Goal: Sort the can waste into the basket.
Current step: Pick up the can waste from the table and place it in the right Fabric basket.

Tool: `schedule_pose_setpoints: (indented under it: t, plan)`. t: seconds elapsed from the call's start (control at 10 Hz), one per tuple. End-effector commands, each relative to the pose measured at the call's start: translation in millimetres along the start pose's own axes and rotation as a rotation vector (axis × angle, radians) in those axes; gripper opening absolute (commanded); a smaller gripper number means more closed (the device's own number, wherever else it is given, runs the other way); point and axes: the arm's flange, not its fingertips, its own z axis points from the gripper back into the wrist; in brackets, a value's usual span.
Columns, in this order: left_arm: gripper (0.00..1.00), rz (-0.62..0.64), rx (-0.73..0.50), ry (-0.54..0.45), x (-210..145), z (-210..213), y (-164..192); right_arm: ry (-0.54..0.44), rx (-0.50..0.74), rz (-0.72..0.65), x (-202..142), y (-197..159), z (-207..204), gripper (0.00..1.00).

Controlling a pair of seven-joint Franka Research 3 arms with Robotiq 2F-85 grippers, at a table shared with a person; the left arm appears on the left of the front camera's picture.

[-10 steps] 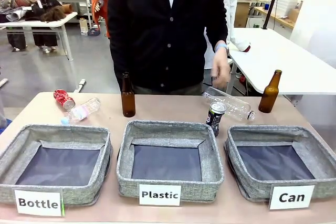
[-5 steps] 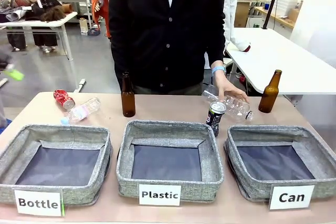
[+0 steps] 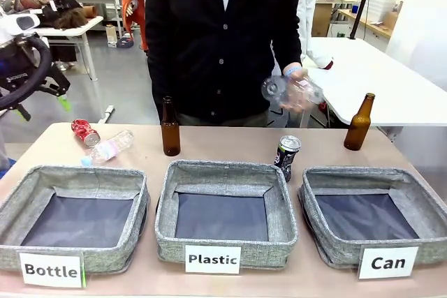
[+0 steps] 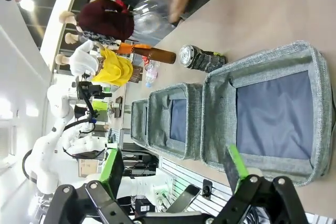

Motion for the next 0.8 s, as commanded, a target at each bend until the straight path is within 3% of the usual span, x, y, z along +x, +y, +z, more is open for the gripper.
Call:
schedule_pose_setpoints:
  t: [0.0,0.1,0.3,0.4,0.7]
  plan:
    - [1.0,-0.041,-0.025,-0.013,-25.2,7.1,-4.9,-0.012,0.022,0.028,3.1,0.4,0.9,1.0]
    - [1.0,-0.041,-0.025,-0.013,-25.2,7.1,-4.9,-0.012,0.022,0.028,3.1,0.4,0.9,1.0]
    - [1.0,0.051,0.014,0.029,8.6,-1.6,-5.0,-0.012,0.022,0.028,3.1,0.4,0.9,1.0]
    - [1.0,0.141,0.006,0.056,34.2,-2.8,-5.2,-0.012,0.022,0.028,3.1,0.4,0.9,1.0]
    - [1.0,0.209,0.026,0.147,98.3,-21.1,-6.2,-0.012,0.022,0.028,3.1,0.4,0.9,1.0]
